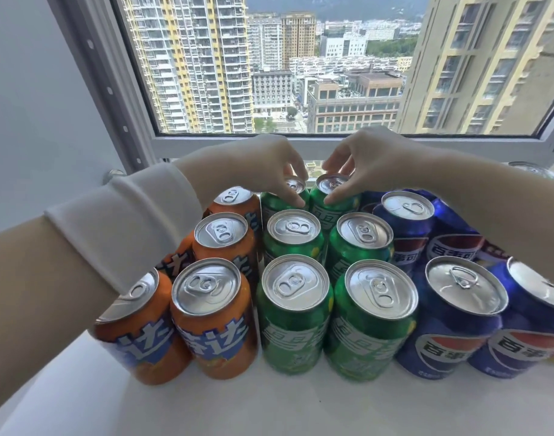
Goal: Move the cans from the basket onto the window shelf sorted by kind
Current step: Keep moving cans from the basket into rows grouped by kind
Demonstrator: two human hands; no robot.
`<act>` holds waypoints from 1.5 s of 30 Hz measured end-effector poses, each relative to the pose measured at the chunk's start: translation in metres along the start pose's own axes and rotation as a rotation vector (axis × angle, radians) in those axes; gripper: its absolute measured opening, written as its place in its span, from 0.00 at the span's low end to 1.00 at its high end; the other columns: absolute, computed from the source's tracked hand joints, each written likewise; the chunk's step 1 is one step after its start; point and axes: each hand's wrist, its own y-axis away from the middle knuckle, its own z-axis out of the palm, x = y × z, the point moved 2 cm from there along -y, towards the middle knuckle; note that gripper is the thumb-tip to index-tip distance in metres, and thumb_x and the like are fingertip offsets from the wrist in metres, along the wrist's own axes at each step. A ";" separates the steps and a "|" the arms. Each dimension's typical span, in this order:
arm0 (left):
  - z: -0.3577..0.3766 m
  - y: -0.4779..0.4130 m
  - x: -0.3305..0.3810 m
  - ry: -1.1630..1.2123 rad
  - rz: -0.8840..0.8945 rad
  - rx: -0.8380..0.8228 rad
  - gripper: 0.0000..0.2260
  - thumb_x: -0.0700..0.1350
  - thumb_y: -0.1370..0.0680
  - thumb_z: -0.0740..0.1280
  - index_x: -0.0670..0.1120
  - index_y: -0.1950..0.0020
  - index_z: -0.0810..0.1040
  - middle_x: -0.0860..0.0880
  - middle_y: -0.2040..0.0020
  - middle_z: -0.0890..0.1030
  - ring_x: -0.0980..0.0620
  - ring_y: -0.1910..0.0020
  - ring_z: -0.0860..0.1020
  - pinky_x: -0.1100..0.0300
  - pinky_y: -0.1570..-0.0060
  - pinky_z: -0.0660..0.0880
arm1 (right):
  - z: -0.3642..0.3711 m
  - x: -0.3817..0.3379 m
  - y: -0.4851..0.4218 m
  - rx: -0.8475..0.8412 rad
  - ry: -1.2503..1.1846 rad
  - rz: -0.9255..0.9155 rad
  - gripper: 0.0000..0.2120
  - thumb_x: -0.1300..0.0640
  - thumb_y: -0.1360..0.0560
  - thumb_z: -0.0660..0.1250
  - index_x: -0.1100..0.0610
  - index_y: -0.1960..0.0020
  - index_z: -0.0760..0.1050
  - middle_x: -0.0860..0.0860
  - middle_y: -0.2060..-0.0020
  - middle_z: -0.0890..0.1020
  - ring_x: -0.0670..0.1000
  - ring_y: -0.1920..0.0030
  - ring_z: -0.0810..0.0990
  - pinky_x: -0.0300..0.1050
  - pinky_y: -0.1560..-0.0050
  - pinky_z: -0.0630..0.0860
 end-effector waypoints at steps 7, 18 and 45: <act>0.001 0.008 0.005 -0.011 0.018 0.002 0.19 0.53 0.30 0.72 0.53 0.40 0.77 0.50 0.42 0.78 0.50 0.46 0.77 0.58 0.49 0.72 | -0.002 -0.004 0.013 -0.039 -0.013 -0.012 0.26 0.48 0.38 0.77 0.56 0.42 0.78 0.43 0.56 0.79 0.46 0.52 0.77 0.29 0.60 0.67; -0.007 0.007 0.017 -0.090 0.006 -0.067 0.21 0.56 0.26 0.65 0.50 0.35 0.72 0.51 0.37 0.76 0.52 0.43 0.76 0.57 0.40 0.68 | -0.012 -0.002 0.025 -0.019 -0.019 -0.005 0.27 0.47 0.34 0.73 0.54 0.38 0.74 0.44 0.50 0.79 0.45 0.51 0.77 0.37 0.47 0.70; 0.030 -0.016 0.127 -0.078 0.109 0.090 0.20 0.55 0.30 0.71 0.39 0.69 0.74 0.46 0.73 0.67 0.51 0.74 0.61 0.59 0.67 0.63 | -0.036 0.097 0.106 0.057 0.001 0.134 0.24 0.47 0.39 0.78 0.54 0.47 0.78 0.40 0.61 0.77 0.42 0.58 0.77 0.31 0.61 0.69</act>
